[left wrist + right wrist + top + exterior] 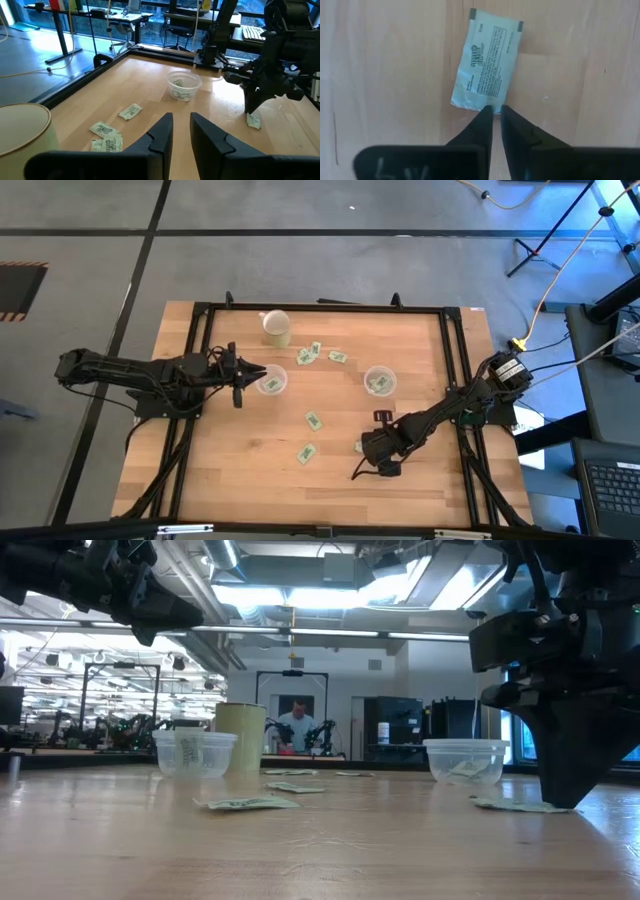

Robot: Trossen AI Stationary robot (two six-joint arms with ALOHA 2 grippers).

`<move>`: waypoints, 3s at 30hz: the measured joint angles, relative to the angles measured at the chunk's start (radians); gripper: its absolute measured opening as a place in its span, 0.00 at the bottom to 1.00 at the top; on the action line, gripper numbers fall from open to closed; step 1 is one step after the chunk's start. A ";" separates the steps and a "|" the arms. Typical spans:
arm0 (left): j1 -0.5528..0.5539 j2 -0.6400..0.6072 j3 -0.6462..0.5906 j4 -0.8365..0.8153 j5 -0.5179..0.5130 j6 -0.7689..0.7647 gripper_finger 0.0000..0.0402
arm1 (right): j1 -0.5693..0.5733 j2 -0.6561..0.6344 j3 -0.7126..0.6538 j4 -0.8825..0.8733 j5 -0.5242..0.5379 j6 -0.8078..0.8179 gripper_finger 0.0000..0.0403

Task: Pick and place Stevia / Truvia into bins
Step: Put the stevia packet into the right transparent container, then put the stevia packet into the left transparent container

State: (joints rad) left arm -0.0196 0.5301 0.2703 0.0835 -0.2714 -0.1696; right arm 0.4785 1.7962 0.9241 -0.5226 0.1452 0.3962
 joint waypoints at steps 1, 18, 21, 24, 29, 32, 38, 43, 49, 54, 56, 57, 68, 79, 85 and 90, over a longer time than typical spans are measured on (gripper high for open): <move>0.000 0.000 0.000 -0.002 0.000 0.000 0.15 | 0.000 0.000 0.000 0.001 0.000 0.000 0.08; 0.000 0.000 0.000 -0.006 0.000 0.000 0.15 | -0.032 -0.175 0.048 -0.167 0.101 0.054 0.00; 0.000 0.000 0.000 -0.010 0.001 0.000 0.15 | -0.068 -0.283 0.048 -0.271 0.147 0.095 0.00; 0.000 0.003 0.000 -0.005 0.001 0.000 0.15 | -0.127 -0.383 0.052 -0.300 0.179 0.127 0.00; 0.000 0.010 0.000 -0.012 0.002 0.000 0.15 | -0.248 -0.455 0.052 -0.393 0.191 0.157 0.00; 0.000 0.012 0.000 -0.011 0.001 0.000 0.15 | -0.333 -0.451 0.051 -0.413 0.195 0.139 0.00; 0.000 0.011 0.000 -0.013 0.003 0.000 0.15 | -0.464 -0.420 0.015 -0.406 0.152 0.057 0.00; 0.000 0.011 0.000 -0.013 0.004 0.000 0.15 | -0.509 -0.386 -0.039 -0.347 0.114 0.036 0.00; 0.000 0.011 0.000 -0.013 0.004 0.000 0.15 | -0.525 -0.351 -0.084 -0.267 0.094 0.009 0.00; 0.000 0.011 0.000 -0.013 0.004 0.000 0.15 | -0.525 -0.346 -0.085 -0.262 0.095 0.001 0.04; 0.000 0.011 0.000 -0.013 0.004 0.000 0.15 | -0.525 -0.346 -0.085 -0.262 0.096 0.001 0.06; 0.000 0.011 0.000 -0.013 0.004 0.000 0.15 | -0.525 -0.346 -0.085 -0.261 0.096 0.000 0.08; 0.000 0.011 0.000 0.034 -0.001 -0.009 0.15 | -0.514 -0.367 0.035 -0.411 0.203 0.070 0.38; 0.000 0.040 0.012 0.028 0.067 0.010 0.15 | -0.352 -0.433 0.072 -0.335 0.194 0.071 0.42; -0.002 0.272 0.141 -0.041 0.177 0.106 0.18 | -0.317 -0.473 0.071 -0.335 0.229 0.070 0.42; -0.028 0.520 0.277 -0.096 0.188 0.320 0.26 | -0.327 -0.522 0.071 -0.331 0.234 0.066 0.42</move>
State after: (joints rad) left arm -0.0472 1.0499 0.5477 -0.0125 -0.0839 0.1506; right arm 0.1513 1.2741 0.9955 -0.8532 0.3788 0.4618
